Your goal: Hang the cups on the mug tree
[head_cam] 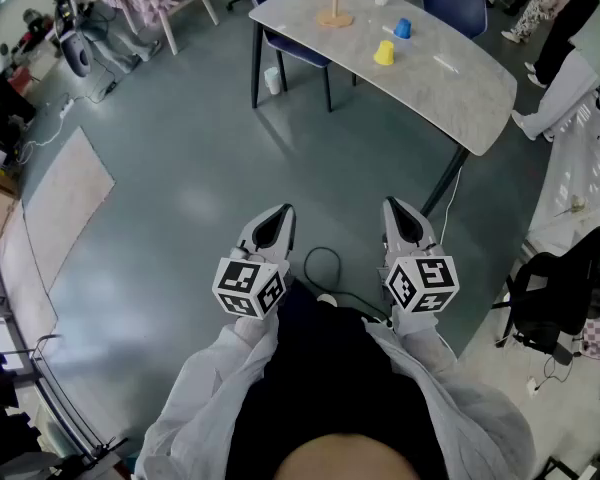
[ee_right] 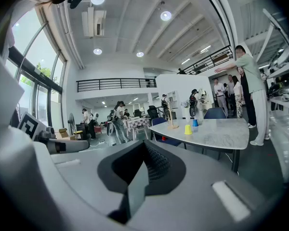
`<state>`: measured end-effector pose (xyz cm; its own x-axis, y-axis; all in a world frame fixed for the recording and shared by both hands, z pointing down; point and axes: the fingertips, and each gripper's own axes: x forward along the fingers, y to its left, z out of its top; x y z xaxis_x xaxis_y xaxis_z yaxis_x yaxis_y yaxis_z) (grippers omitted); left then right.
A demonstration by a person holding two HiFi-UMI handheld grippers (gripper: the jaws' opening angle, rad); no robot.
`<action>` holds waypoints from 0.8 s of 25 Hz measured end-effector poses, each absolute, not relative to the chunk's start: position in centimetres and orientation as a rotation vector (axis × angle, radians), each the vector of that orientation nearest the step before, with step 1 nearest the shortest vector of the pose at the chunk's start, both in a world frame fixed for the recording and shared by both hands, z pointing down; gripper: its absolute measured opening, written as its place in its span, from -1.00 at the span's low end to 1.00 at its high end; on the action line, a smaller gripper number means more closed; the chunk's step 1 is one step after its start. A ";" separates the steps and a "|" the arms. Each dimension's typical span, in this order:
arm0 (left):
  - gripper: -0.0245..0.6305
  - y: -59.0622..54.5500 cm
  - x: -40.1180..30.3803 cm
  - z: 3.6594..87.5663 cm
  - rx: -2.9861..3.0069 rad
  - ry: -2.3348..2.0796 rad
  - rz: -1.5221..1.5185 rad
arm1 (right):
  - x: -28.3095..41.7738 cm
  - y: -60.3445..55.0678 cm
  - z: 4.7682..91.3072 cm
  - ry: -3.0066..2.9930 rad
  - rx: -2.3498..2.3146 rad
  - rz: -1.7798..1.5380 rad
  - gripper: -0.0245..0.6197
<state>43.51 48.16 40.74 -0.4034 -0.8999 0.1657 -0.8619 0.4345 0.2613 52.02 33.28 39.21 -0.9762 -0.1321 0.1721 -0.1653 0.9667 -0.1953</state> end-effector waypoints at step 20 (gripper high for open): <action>-0.96 47.5 43.1 42.2 1.483 -2.382 -0.200 | 52.0 32.2 40.8 -2.909 0.276 0.346 -0.90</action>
<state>43.10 47.52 42.23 -0.4055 -0.8918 0.2004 -0.8461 0.4492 0.2870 52.04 32.19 40.80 -0.9629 -0.1604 0.2170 -0.2069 0.9551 -0.2119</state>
